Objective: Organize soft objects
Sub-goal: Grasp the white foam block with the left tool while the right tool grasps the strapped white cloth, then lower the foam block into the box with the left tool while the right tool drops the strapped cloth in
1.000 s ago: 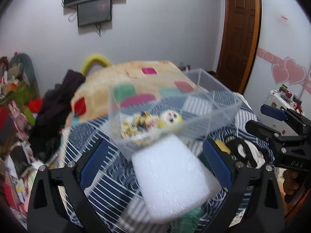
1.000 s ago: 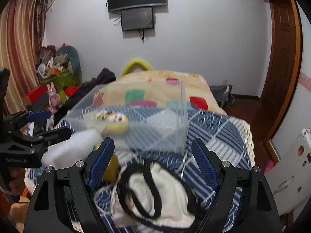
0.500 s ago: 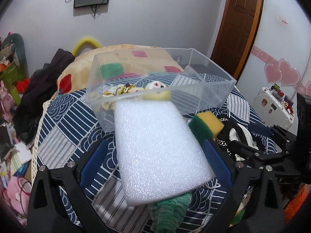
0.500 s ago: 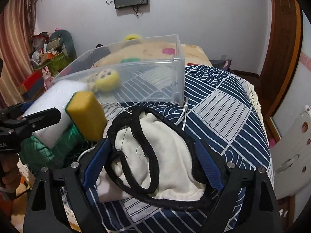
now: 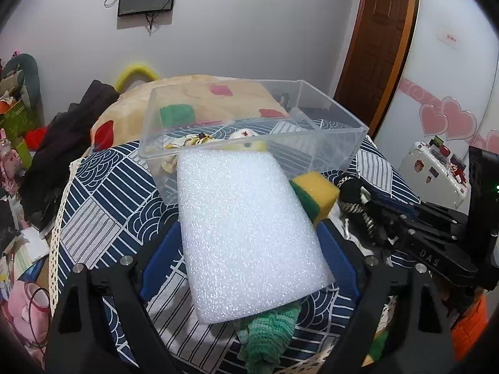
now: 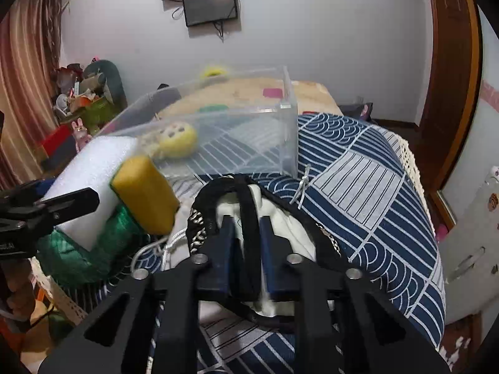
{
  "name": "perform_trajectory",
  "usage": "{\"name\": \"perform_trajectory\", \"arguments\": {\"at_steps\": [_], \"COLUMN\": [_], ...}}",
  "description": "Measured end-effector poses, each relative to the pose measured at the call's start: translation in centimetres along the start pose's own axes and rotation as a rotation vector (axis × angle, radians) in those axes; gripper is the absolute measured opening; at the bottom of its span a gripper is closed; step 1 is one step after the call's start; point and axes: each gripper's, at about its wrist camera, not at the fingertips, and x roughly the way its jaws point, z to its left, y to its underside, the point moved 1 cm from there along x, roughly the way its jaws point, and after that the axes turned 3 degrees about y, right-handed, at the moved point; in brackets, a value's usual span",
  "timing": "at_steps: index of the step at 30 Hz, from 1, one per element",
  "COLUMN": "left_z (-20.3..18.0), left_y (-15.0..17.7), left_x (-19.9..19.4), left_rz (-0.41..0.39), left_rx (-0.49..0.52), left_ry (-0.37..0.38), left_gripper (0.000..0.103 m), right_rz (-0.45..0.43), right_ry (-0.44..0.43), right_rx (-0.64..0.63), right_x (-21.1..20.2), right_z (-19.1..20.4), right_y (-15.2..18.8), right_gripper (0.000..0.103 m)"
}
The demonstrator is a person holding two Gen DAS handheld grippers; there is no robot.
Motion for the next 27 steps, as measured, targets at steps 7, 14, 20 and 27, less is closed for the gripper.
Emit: {"name": "perform_trajectory", "arguments": {"at_steps": [7,14,20,27], "left_z": [0.1,1.1,1.5,1.5], "left_y": [-0.2,-1.2,-2.1,-2.3], "left_x": [-1.1,-3.3,-4.6,-4.9], "left_rz": [-0.032,-0.1,-0.144,-0.154], "left_rx": [0.005,-0.01,-0.009,-0.011], "left_ry": [-0.014,-0.044,-0.057,-0.05], "left_gripper": [0.087,0.087,0.087,0.087], "right_rz": [-0.064,-0.136,-0.176,-0.026], "right_ry": [0.017,0.053,0.12,0.119], "right_rx": [-0.001,0.011,0.028,0.051], "right_x": [-1.6,-3.0,-4.1,-1.2], "right_z": [-0.1,-0.3,-1.2,-2.7], "right_y": [-0.6,-1.8,-2.6,-0.7], "right_gripper": [0.007,0.007,0.007,0.01]}}
